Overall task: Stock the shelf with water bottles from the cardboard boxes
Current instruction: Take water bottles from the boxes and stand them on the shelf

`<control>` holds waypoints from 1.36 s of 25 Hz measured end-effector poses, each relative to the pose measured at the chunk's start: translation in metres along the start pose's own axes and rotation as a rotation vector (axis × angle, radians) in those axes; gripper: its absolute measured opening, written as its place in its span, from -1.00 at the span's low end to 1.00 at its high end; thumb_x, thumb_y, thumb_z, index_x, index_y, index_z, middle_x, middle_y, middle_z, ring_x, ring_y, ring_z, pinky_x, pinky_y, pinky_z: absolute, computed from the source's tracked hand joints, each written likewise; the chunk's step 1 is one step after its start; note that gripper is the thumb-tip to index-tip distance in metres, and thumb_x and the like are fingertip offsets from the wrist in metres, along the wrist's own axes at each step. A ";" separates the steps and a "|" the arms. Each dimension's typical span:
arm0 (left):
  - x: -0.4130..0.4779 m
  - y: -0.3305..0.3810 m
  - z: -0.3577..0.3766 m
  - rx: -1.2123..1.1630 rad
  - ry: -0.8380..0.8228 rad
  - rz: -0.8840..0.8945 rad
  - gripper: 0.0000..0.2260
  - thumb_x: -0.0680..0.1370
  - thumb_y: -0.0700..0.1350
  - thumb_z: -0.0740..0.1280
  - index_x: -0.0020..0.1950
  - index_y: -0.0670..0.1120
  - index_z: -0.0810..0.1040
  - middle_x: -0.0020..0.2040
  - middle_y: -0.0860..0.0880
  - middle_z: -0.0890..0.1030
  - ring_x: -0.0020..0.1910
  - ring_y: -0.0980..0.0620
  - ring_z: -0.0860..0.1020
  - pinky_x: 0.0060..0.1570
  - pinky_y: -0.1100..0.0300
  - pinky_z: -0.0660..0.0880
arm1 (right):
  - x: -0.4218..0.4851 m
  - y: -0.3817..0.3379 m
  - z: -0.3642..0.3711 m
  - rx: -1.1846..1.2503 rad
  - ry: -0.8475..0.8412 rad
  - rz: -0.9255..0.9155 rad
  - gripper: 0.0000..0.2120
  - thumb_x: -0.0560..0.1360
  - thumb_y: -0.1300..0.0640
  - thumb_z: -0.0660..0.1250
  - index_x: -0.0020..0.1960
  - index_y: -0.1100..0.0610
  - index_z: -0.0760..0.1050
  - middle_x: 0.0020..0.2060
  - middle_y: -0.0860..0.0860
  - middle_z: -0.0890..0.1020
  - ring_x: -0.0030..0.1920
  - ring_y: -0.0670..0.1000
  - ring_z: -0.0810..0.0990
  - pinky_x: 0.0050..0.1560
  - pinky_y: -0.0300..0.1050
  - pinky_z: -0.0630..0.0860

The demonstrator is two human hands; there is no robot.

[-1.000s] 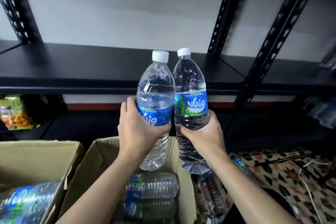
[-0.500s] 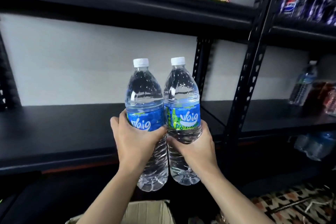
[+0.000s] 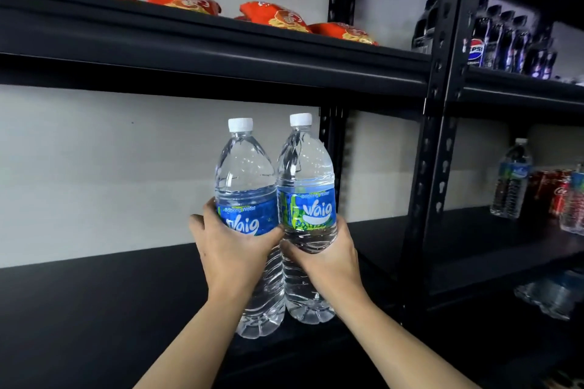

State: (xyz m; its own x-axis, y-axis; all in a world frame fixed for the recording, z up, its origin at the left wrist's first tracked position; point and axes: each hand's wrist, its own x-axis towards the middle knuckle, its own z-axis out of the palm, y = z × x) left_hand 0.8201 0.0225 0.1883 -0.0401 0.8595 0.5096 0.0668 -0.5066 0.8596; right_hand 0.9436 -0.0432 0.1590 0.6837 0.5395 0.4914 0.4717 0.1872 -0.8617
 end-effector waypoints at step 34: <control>0.083 -0.078 0.067 0.081 0.033 0.187 -0.25 0.16 -0.09 0.66 0.26 -0.09 0.38 0.09 0.01 0.33 0.04 0.05 0.41 -0.04 0.42 0.26 | 0.199 0.153 0.101 0.048 0.100 -0.018 -0.22 0.12 -0.03 0.60 0.28 -0.04 0.38 0.08 -0.10 0.63 0.09 -0.10 0.62 0.15 -0.13 0.53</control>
State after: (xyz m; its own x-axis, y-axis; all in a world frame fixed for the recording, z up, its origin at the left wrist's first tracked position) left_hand 0.8785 0.1379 0.1605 -0.0515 0.7473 0.6624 0.1561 -0.6491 0.7445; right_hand 1.0959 0.1755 0.1122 0.7287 0.4516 0.5148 0.4586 0.2365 -0.8566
